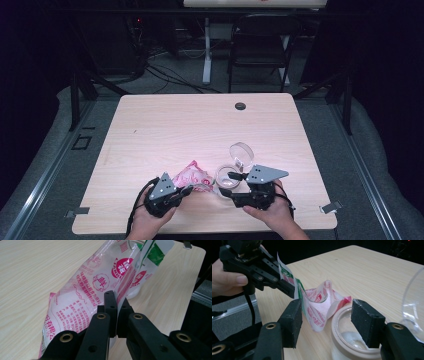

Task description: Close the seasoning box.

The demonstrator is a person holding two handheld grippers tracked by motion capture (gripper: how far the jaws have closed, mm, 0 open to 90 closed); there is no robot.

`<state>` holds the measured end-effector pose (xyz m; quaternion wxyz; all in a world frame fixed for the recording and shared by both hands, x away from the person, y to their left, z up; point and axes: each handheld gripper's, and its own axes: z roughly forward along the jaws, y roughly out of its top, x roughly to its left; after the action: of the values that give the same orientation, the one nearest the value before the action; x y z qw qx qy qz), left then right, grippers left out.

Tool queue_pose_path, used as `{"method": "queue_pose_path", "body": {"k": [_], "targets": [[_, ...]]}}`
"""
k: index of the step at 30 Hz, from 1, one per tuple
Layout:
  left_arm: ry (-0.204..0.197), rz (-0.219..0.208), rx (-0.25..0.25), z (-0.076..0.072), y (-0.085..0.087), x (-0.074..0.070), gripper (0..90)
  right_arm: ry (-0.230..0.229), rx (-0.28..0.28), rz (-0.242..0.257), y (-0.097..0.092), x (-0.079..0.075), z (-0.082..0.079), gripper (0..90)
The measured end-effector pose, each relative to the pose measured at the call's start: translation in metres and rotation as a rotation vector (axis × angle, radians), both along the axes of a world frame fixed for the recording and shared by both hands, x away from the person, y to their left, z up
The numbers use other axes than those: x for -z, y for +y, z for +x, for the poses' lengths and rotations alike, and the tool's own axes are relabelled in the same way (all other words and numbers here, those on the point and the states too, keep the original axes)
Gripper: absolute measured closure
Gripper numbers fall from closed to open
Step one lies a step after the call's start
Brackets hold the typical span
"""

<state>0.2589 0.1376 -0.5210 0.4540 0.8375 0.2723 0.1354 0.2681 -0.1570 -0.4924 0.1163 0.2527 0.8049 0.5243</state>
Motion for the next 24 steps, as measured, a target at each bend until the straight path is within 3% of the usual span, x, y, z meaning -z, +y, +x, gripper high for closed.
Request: {"method": "queue_pose_path", "body": {"k": [7, 13, 24], "targets": [[0.006, 0.007, 0.014, -0.002, -0.003, 0.003, 90.0, 0.027, -0.04, -0.031, 0.018, 0.006, 0.006, 39.7], [0.015, -0.001, 0.005, -0.002, -0.003, 0.004, 90.0, 0.022, -0.061, -0.057, 0.028, 0.009, 0.007, 39.4], [0.016, -0.007, 0.0, -0.001, -0.003, 0.003, 90.0, -0.006, -0.057, -0.026, 0.024, 0.002, 0.001, 37.5]]}}
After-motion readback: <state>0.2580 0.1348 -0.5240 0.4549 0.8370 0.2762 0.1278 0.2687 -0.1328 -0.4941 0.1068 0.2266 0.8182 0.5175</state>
